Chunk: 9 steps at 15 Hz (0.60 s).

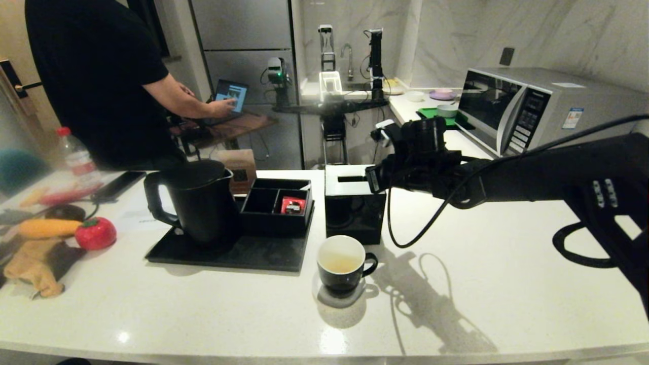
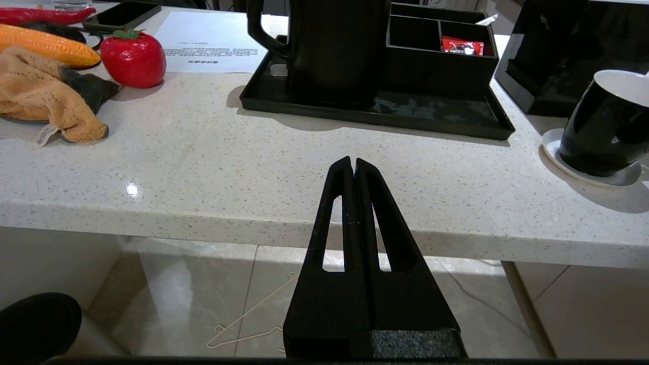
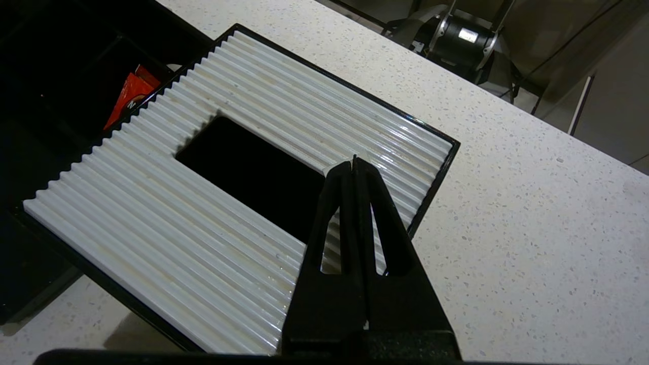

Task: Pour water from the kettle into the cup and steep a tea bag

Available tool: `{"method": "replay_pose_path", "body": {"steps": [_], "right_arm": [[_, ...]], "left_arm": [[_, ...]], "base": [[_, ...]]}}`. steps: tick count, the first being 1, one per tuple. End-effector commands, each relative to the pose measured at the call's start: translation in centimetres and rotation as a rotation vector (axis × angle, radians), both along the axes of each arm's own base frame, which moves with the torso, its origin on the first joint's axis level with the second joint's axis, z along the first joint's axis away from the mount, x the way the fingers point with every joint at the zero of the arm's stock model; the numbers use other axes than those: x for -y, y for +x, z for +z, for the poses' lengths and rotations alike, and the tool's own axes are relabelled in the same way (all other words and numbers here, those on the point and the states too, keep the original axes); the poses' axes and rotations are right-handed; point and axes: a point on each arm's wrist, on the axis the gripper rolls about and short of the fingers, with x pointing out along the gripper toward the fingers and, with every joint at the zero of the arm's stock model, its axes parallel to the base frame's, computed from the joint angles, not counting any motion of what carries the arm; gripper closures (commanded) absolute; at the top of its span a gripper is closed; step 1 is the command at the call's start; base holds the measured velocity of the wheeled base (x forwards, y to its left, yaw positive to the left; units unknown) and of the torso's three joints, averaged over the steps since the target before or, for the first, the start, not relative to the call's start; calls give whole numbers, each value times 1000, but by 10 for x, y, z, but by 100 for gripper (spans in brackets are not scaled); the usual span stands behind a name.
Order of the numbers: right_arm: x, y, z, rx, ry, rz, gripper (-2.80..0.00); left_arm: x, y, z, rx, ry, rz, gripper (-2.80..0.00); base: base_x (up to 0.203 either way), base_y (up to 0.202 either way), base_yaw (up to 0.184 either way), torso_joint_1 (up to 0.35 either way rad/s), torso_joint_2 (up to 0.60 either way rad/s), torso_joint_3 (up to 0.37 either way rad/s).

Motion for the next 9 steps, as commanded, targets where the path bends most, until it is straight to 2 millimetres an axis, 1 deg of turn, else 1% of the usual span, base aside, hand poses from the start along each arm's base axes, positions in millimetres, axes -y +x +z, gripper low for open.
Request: {"method": "replay_pose_path", "body": {"steps": [1, 9], "right_arm": [[1, 0, 1, 2, 0, 0, 0], [-6, -4, 1, 1, 1, 17, 0]], "left_arm": [[0, 0, 0, 1, -1, 1, 0], [0, 0, 0, 1, -1, 1, 0]], "base": [[0, 0, 0, 0, 0, 0], [0, 0, 0, 0, 0, 0]]}}
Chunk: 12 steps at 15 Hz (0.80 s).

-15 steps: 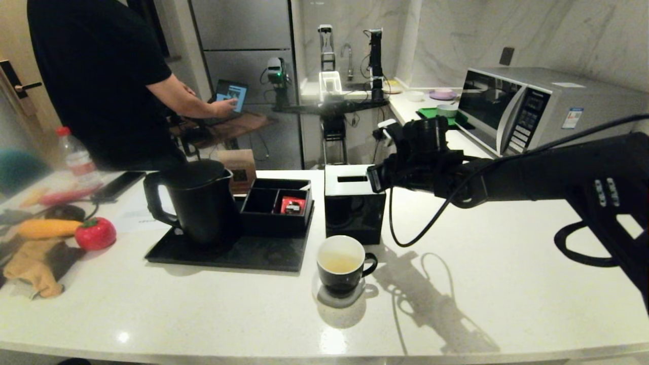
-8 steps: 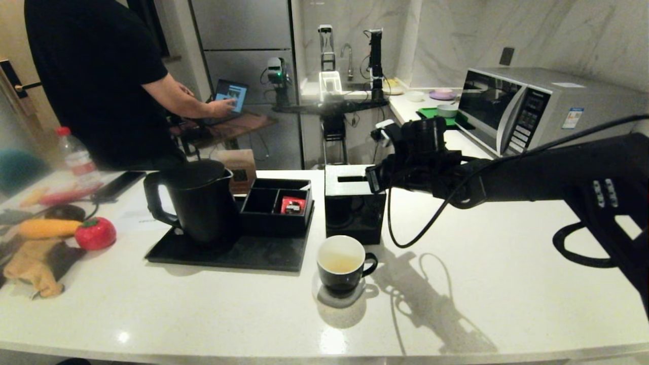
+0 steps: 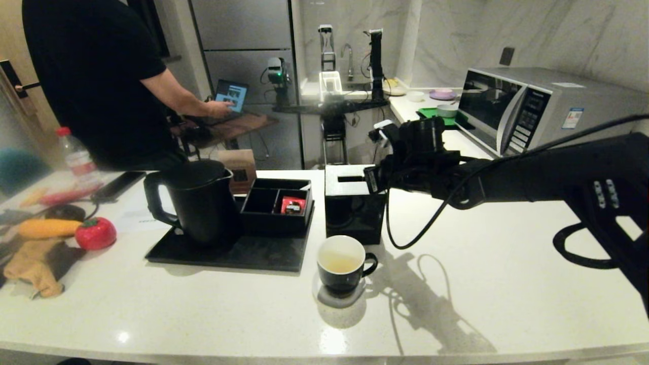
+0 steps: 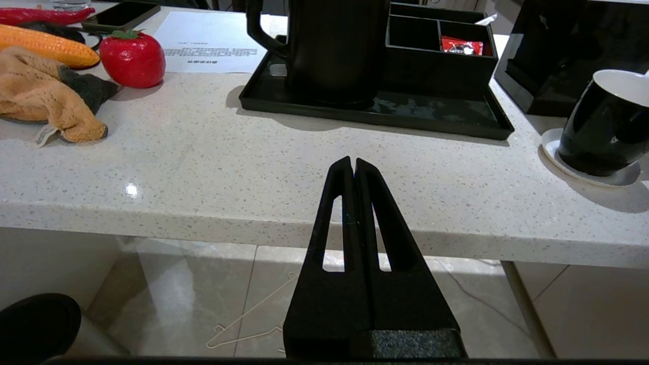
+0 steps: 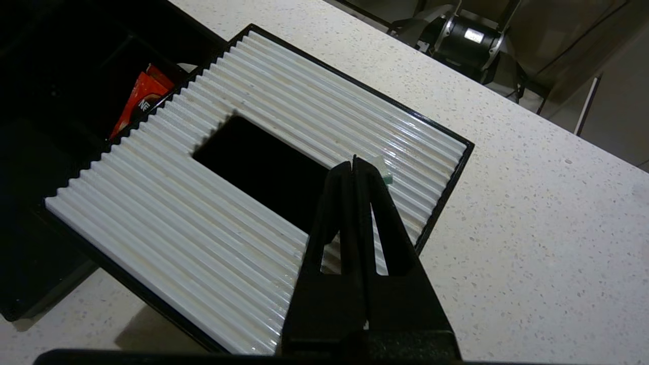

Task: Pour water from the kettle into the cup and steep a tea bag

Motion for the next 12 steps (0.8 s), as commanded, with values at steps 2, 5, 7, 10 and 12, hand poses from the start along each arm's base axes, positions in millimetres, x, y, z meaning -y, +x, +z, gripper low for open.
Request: {"method": "replay_pose_path", "body": {"steps": [2, 5, 7, 10, 12], "right_arm": [[-5, -3, 1, 5, 1, 14, 0], [-9, -5, 1, 6, 0, 23, 0], [-9, -5, 1, 6, 0, 23, 0], [-8, -2, 3, 23, 10, 17, 0], [0, 2, 3, 25, 10, -1, 0]], "left_arm": [[0, 0, 0, 1, -1, 1, 0], [0, 0, 0, 1, -1, 1, 0], [0, 0, 0, 1, -1, 1, 0], [0, 0, 0, 1, -1, 1, 0], [0, 0, 0, 1, -1, 1, 0]], "base": [[0, 0, 0, 0, 0, 0], [0, 0, 0, 0, 0, 0], [0, 0, 0, 0, 0, 0], [0, 0, 0, 0, 0, 0], [0, 0, 0, 0, 0, 0]]}}
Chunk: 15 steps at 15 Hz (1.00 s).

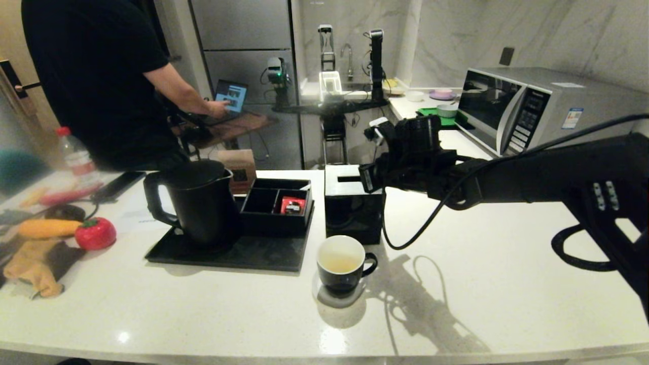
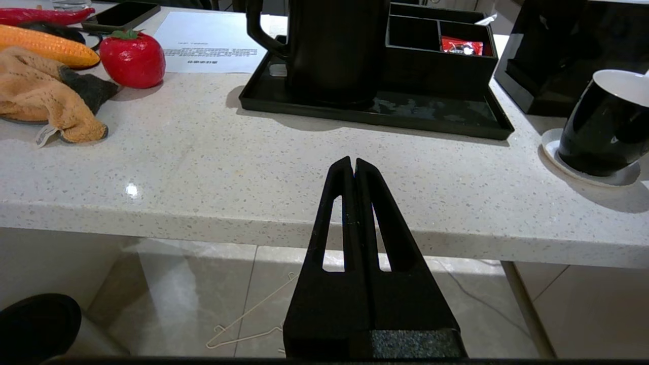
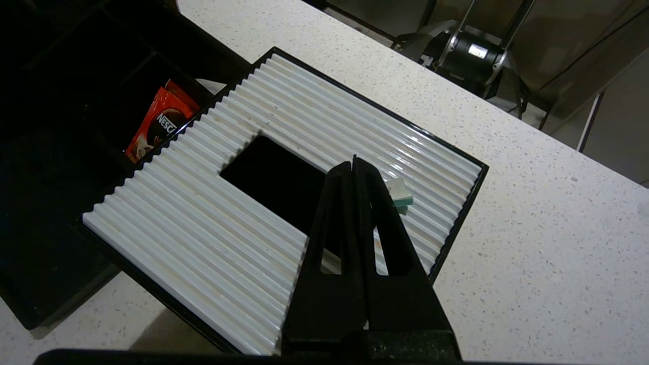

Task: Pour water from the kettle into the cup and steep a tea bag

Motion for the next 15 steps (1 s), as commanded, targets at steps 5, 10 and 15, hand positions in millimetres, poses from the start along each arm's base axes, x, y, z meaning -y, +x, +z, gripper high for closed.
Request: {"method": "replay_pose_path", "body": {"steps": [5, 10, 15], "right_arm": [[12, 15, -15, 22, -43, -25, 0], [10, 19, -21, 31, -52, -31, 0], [9, 17, -19, 33, -51, -32, 0]], "left_arm": [[0, 0, 0, 1, -1, 1, 0], [0, 0, 0, 1, -1, 1, 0], [0, 0, 0, 1, -1, 1, 0]], "base": [[0, 0, 0, 0, 0, 0], [0, 0, 0, 0, 0, 0], [0, 0, 0, 0, 0, 0]]}}
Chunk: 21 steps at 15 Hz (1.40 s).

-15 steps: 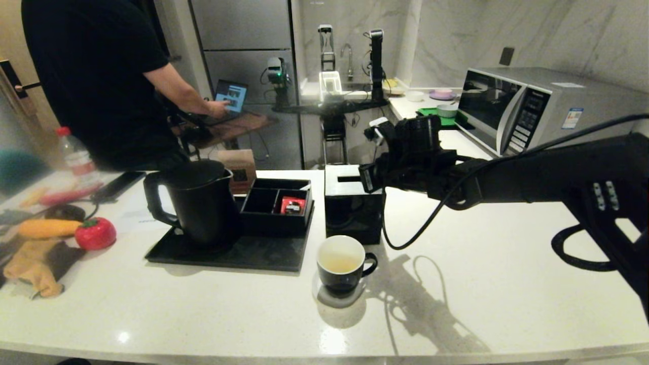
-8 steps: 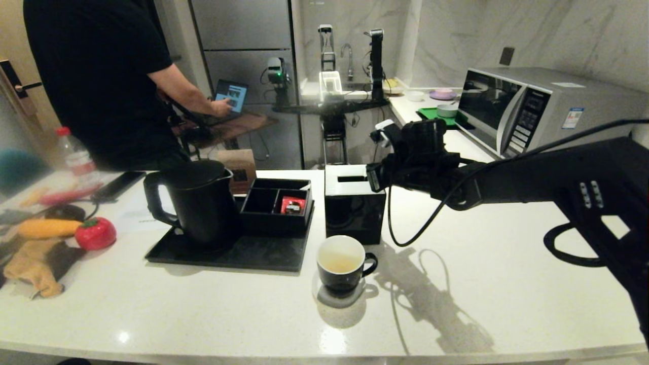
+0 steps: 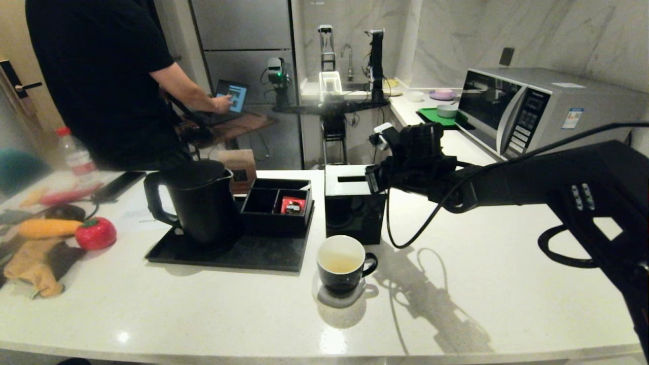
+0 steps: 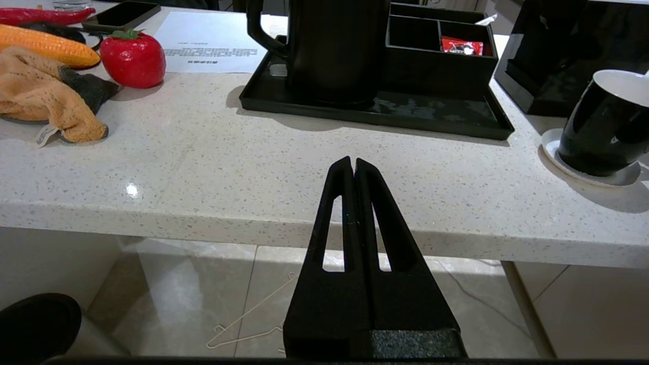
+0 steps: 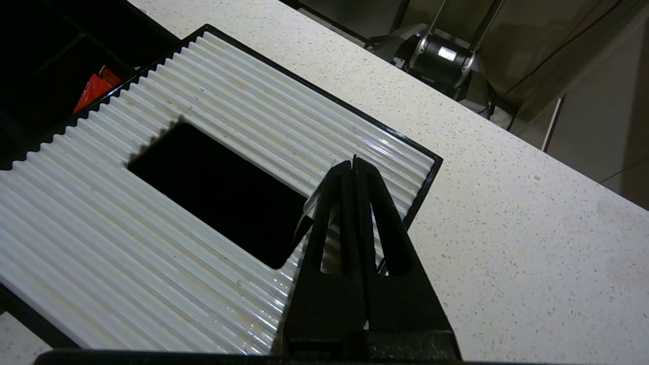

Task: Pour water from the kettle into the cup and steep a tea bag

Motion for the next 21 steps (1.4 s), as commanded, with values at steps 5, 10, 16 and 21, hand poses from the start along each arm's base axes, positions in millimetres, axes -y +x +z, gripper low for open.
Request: {"method": "replay_pose_path", "body": {"steps": [5, 10, 16, 21], "right_arm": [[-7, -8, 6, 0, -1, 22, 0], [-15, -15, 11, 5, 1, 42, 0], [-19, -20, 16, 16, 7, 54, 0], [-4, -38, 45, 44, 24, 45, 0]], "left_arm": [[0, 0, 0, 1, -1, 0, 0], [0, 0, 0, 1, -1, 0, 0], [0, 0, 0, 1, -1, 0, 0], [0, 0, 0, 1, -1, 0, 0]], "base": [[0, 0, 0, 0, 0, 0], [0, 0, 0, 0, 0, 0], [0, 0, 0, 0, 0, 0], [0, 0, 0, 0, 0, 0]]}}
